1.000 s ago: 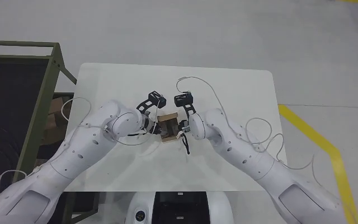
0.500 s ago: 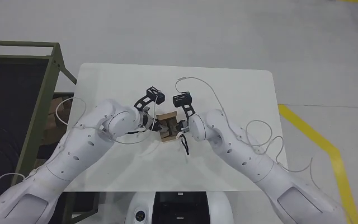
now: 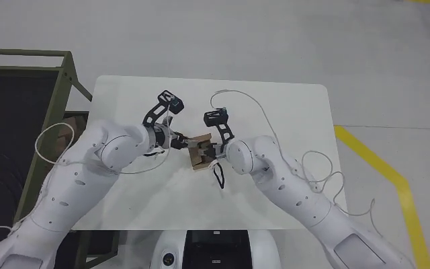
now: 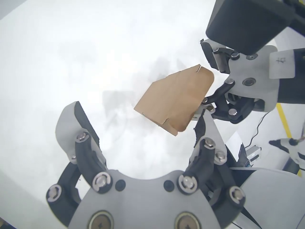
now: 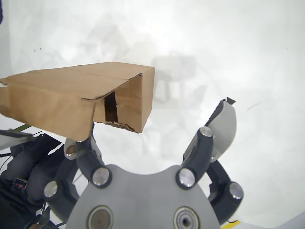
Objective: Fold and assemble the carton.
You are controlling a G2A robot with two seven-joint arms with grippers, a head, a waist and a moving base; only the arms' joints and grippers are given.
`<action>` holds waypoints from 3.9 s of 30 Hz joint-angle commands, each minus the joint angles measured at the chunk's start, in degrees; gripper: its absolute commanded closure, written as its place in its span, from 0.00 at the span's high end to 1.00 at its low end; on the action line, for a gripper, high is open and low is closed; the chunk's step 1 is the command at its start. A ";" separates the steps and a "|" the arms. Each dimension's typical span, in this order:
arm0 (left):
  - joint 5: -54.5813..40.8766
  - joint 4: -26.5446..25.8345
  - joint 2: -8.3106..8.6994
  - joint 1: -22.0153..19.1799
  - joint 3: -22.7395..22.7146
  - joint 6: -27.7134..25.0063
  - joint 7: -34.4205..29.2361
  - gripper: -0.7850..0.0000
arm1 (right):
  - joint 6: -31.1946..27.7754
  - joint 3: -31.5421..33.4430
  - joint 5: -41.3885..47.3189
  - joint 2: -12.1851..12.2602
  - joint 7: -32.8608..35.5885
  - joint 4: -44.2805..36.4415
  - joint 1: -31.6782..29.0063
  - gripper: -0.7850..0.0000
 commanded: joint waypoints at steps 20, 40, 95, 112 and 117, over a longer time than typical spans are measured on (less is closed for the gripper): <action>-10.89 -0.42 1.28 16.76 -20.87 -0.86 13.91 1.00 | -1.91 -0.70 -4.41 0.03 0.26 -8.72 -4.57 0.41; -11.93 0.51 1.13 16.46 -20.60 -2.07 14.01 1.00 | 2.83 -7.46 -6.29 -5.44 2.56 3.47 4.12 0.25; -11.93 0.51 1.13 16.46 -20.60 -2.07 14.01 1.00 | 11.92 1.03 -15.70 -8.51 -2.93 -1.64 -7.66 0.33; -11.22 9.99 -0.81 4.72 -8.40 -0.34 12.44 1.00 | -4.93 15.10 -13.86 -4.35 -7.65 -21.45 -24.64 0.39; -9.85 13.88 -2.24 -1.43 -1.42 -0.36 11.87 1.00 | -7.05 17.04 -12.89 -3.89 -7.81 -22.16 -26.29 0.39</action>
